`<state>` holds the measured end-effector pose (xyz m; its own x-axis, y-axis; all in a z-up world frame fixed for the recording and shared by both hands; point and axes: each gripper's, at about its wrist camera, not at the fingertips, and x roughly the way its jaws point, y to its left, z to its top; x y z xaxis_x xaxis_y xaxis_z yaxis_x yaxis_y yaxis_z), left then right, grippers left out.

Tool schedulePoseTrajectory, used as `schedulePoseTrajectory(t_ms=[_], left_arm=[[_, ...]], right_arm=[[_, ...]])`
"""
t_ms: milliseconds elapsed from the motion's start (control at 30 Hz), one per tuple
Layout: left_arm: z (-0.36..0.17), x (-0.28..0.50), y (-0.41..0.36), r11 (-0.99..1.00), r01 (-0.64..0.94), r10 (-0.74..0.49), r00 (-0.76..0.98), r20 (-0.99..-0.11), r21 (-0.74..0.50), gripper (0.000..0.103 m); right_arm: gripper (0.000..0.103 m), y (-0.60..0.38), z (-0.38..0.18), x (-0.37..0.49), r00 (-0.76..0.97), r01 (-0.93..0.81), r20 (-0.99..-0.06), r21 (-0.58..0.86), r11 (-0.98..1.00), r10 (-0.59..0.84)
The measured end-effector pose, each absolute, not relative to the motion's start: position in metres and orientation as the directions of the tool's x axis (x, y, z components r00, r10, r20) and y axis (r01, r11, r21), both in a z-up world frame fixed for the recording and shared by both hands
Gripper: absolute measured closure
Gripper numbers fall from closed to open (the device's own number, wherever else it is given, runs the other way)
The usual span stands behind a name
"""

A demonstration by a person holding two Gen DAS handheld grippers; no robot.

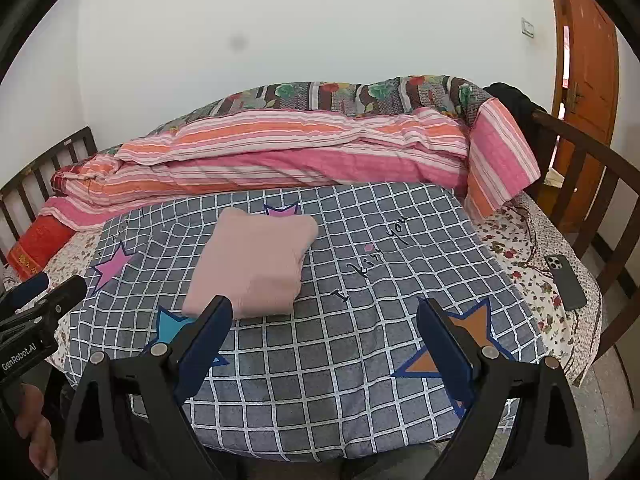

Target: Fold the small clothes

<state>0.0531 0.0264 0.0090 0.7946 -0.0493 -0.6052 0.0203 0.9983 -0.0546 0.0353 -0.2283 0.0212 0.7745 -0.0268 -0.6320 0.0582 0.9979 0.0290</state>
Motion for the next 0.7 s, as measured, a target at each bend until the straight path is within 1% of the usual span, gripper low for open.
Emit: schedulePoseTrajectory(t_ms=[600, 700], left_arm=[[0.0101, 0.046, 0.0219, 0.998, 0.02, -0.049, 0.792, -0.608, -0.054, 0.014], [0.0103, 0.0458, 0.0218, 0.998, 0.02, -0.05, 0.792, -0.609, -0.056, 0.014]], right_arm=[[0.011, -0.228, 0.0199, 0.0284, 0.771, 0.051, -0.637, 0.045, 0.998, -0.01], [0.011, -0.2269, 0.02, 0.0276, 0.773, 0.059, -0.634, 0.034, 0.998, -0.024]])
